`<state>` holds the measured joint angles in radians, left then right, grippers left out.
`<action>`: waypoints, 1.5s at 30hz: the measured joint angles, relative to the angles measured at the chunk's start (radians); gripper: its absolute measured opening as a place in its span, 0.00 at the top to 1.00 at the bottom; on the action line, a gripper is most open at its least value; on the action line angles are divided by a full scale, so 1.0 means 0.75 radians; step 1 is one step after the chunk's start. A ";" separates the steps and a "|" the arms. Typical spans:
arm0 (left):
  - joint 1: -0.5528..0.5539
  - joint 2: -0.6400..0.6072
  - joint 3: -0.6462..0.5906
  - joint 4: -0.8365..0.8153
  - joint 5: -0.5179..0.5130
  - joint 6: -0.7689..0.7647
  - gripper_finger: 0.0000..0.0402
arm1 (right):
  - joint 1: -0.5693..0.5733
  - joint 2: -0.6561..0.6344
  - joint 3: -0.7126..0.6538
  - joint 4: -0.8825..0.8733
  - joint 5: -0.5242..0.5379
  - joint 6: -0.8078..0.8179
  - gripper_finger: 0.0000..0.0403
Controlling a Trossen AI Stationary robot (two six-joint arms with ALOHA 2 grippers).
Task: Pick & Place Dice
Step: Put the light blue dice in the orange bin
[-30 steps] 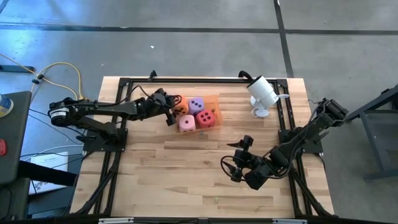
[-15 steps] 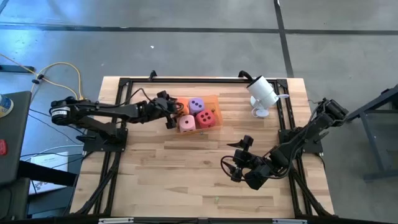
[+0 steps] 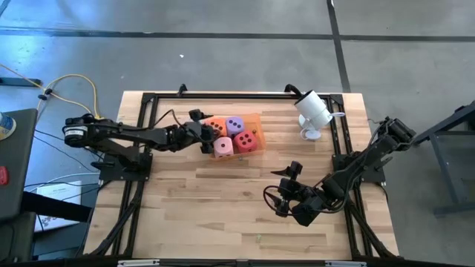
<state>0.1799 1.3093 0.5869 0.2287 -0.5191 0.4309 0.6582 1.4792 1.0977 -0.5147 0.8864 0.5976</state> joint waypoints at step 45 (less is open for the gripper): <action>-0.822 -0.641 -0.001 -0.458 -0.247 -0.631 0.02 | -0.478 0.371 -0.163 0.342 -0.742 -0.099 0.17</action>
<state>-0.4366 0.8284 0.5865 -0.1146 -0.7044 -0.0425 0.2996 1.7573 0.9756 -0.2584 0.3301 0.5230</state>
